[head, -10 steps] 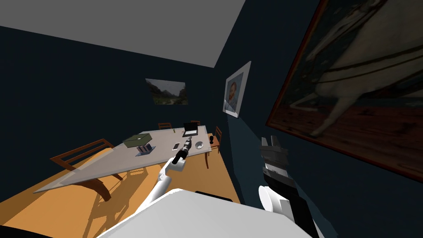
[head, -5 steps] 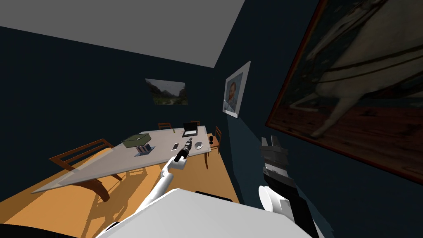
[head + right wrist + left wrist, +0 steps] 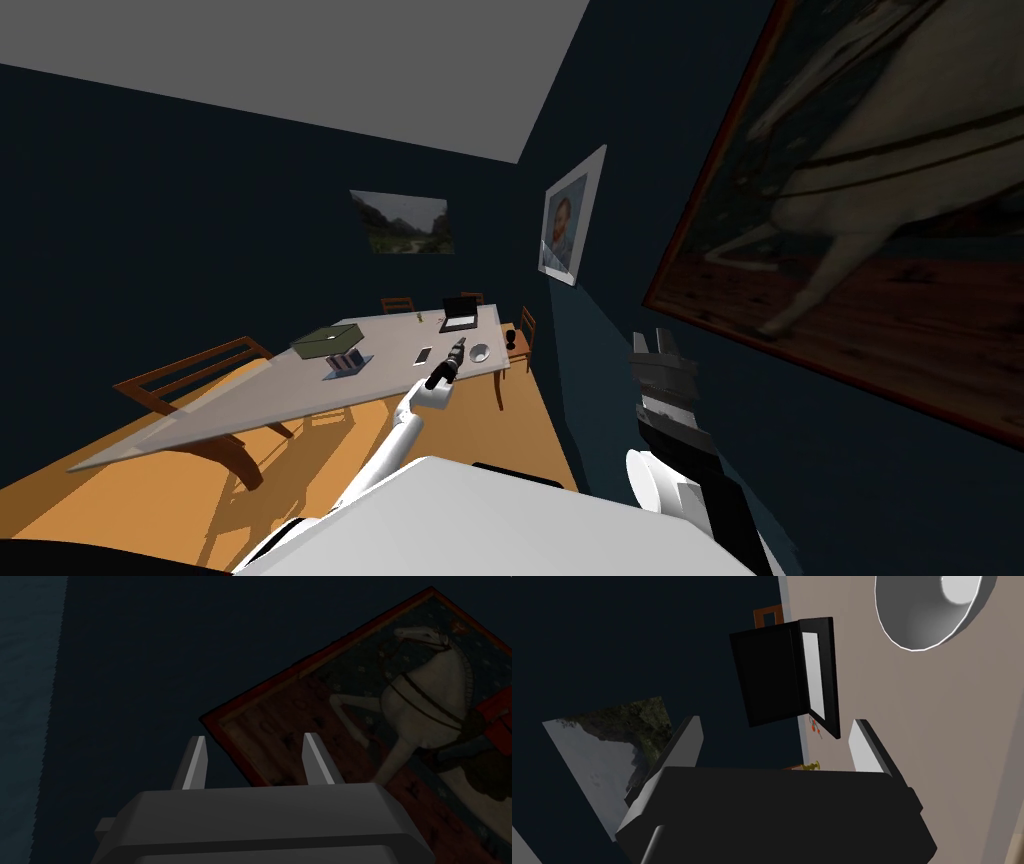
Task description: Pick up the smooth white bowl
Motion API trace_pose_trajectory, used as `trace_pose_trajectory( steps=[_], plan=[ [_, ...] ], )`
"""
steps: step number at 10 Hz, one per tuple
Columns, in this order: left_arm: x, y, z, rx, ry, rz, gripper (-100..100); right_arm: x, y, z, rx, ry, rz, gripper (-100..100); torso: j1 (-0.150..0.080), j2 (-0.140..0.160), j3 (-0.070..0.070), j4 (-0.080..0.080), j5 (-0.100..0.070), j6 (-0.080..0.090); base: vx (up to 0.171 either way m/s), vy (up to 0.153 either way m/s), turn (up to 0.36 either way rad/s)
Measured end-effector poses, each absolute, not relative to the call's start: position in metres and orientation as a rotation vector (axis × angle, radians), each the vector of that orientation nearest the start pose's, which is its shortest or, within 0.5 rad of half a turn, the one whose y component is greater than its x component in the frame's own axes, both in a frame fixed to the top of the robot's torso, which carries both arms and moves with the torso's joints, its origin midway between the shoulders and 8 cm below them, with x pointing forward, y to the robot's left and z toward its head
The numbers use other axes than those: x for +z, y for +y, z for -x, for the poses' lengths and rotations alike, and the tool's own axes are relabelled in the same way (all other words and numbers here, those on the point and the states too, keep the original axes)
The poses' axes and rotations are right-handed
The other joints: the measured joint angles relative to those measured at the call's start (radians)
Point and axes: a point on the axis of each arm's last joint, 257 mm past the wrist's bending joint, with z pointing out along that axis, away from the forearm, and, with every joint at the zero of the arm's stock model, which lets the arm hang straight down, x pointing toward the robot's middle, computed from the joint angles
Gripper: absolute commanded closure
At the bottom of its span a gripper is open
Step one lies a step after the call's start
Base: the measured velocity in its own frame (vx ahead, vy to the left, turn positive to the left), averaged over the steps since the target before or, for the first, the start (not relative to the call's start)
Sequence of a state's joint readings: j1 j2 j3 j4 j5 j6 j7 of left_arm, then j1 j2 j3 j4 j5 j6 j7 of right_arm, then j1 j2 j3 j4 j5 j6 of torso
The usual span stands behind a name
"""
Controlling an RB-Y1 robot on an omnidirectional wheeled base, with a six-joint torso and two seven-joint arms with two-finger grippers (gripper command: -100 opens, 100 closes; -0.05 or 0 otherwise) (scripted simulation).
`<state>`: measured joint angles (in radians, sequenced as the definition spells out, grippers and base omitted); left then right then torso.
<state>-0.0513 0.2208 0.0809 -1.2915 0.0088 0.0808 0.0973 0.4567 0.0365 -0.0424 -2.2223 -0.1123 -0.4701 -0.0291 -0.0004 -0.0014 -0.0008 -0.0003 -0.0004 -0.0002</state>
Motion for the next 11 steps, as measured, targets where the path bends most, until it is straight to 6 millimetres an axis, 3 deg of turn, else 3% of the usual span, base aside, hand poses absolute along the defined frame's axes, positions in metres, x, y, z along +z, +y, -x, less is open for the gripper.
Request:
trace_pose_trajectory(
  steps=[2,11],
  plan=[
    [-0.358,0.360,-0.537,-0.853,1.403,1.441,-100,0.007,-0.309,-0.358,1.360,0.527,-0.800,0,-0.001,-0.003,-0.002,0.000,0.000,0.000,0.064,-0.024,-0.001],
    [-0.430,0.369,-0.527,-0.691,1.530,1.613,-100,0.007,-0.309,-0.358,1.360,0.527,-0.800,0,0.000,-0.003,-0.002,-0.001,0.000,0.000,0.045,-0.011,-0.004]
  ],
)
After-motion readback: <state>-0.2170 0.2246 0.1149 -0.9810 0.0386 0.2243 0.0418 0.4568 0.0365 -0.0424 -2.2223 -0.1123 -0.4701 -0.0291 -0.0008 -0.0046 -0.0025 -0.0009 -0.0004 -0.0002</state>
